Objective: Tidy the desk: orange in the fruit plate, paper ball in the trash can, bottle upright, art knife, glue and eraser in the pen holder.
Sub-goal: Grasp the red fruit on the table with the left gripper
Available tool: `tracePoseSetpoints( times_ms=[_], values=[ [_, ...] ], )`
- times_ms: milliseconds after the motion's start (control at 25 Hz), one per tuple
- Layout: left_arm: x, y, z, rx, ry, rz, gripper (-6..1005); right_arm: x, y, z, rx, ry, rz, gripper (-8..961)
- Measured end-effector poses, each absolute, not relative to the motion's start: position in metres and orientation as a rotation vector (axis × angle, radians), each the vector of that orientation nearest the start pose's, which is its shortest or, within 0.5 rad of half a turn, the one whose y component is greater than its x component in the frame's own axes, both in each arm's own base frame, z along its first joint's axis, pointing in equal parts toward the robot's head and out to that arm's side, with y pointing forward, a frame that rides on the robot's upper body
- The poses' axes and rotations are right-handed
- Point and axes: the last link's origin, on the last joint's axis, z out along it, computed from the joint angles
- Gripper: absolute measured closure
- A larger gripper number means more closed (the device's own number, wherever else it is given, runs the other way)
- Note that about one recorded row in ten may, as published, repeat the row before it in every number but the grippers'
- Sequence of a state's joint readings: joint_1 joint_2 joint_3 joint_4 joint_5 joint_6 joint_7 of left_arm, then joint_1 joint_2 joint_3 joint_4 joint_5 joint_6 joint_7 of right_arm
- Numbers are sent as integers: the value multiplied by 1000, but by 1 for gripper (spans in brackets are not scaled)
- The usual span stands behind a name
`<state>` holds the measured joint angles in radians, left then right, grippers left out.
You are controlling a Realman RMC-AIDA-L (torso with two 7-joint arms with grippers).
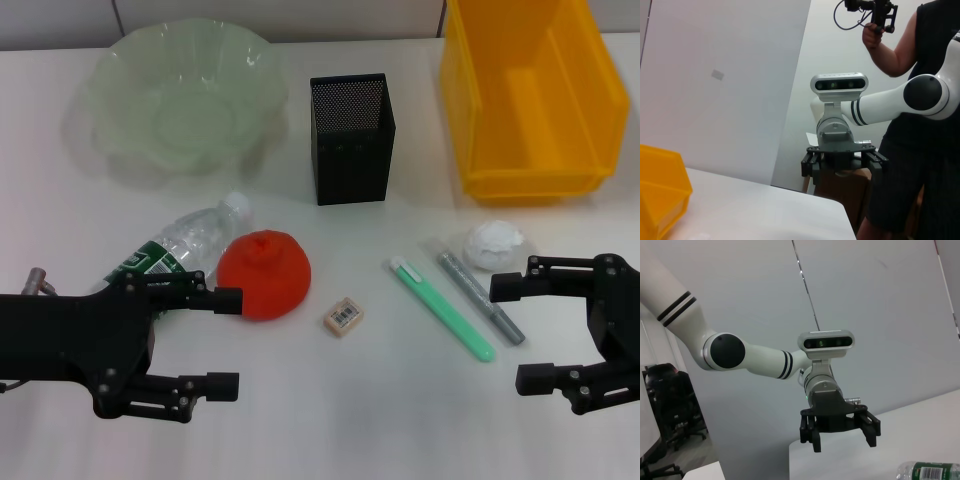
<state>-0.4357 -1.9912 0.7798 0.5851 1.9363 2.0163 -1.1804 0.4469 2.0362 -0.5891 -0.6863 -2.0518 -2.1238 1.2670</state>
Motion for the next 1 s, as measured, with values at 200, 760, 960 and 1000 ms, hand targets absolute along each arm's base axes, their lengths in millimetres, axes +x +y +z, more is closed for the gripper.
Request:
tracePoseSetpoints(
  times_ms=[200, 760, 960, 1000],
  values=[
    [-266, 252, 26, -3034, -344, -1028, 216, 260, 250, 40, -3019, 397, 1067, 115],
    [-269, 273, 51, -2931, -471, -945, 217, 274, 251, 37, -2929, 478, 1002, 116],
    [-270, 298, 68, -2876, -536, -695, 217, 287, 249, 38, -2842, 546, 970, 116],
    [-270, 302, 68, -2870, -549, -661, 217, 288, 248, 38, -2835, 554, 968, 116]
  ],
)
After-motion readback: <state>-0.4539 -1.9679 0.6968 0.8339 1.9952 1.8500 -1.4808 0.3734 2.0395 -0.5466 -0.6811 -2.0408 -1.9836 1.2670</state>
